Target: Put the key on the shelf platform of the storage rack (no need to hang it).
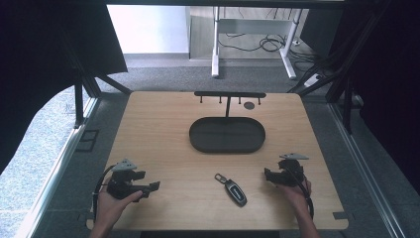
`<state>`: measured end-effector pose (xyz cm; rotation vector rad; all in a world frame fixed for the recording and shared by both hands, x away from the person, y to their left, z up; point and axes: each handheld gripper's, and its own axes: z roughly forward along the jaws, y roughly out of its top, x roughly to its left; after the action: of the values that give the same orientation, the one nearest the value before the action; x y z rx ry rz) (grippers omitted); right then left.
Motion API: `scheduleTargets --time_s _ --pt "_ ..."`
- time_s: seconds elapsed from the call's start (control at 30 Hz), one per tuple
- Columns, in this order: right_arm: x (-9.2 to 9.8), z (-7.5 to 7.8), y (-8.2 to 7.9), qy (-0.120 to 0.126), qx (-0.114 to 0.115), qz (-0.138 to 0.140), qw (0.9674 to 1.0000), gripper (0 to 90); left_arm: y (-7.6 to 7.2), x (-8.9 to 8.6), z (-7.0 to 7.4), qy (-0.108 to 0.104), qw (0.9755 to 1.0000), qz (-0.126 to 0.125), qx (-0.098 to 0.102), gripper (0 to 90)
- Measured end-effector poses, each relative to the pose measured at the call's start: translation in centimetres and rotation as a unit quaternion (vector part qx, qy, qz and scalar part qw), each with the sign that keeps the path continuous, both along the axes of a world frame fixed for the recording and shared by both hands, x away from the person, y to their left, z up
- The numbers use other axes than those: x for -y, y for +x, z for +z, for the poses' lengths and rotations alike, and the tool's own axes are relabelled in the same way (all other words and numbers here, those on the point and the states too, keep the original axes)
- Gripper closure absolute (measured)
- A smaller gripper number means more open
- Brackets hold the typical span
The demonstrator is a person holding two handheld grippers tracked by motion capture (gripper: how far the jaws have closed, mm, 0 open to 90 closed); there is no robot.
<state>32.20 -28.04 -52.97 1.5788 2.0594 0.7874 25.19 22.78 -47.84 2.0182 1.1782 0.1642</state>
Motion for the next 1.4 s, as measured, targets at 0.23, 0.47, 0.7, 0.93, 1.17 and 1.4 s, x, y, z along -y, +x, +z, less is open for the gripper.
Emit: scheduleTargets --time_s 0.23,0.47,0.7,0.93,1.17,1.4 --pt "0.2 0.7 -0.9 0.006 0.006 0.03 0.9995 18.0 0.0 0.0 -0.1 0.001 1.0 0.0 -0.001 24.2" --pt "0.1 1.6 -1.3 0.016 0.018 0.047 0.9986 21.3 0.0 -0.1 -0.1 0.0 1.0 0.001 0.0 24.2" --pt "-0.1 2.0 -1.6 0.018 0.017 0.072 0.9971 24.8 0.0 0.1 -0.1 0.002 1.0 -0.001 -0.003 24.2" --pt "-0.2 2.2 -1.7 0.02 0.018 0.078 0.9966 25.9 0.0 0.0 -0.1 0.001 1.0 -0.002 -0.002 24.2" --pt "-0.3 2.6 -1.8 0.023 0.022 0.081 0.9962 26.7 0.0 0.0 -0.2 0.0 1.0 -0.001 -0.002 24.2" --pt "-0.2 2.8 -1.9 0.023 0.024 0.083 0.996 26.8 0.0 0.0 -0.2 0.001 1.0 -0.001 -0.003 24.2"
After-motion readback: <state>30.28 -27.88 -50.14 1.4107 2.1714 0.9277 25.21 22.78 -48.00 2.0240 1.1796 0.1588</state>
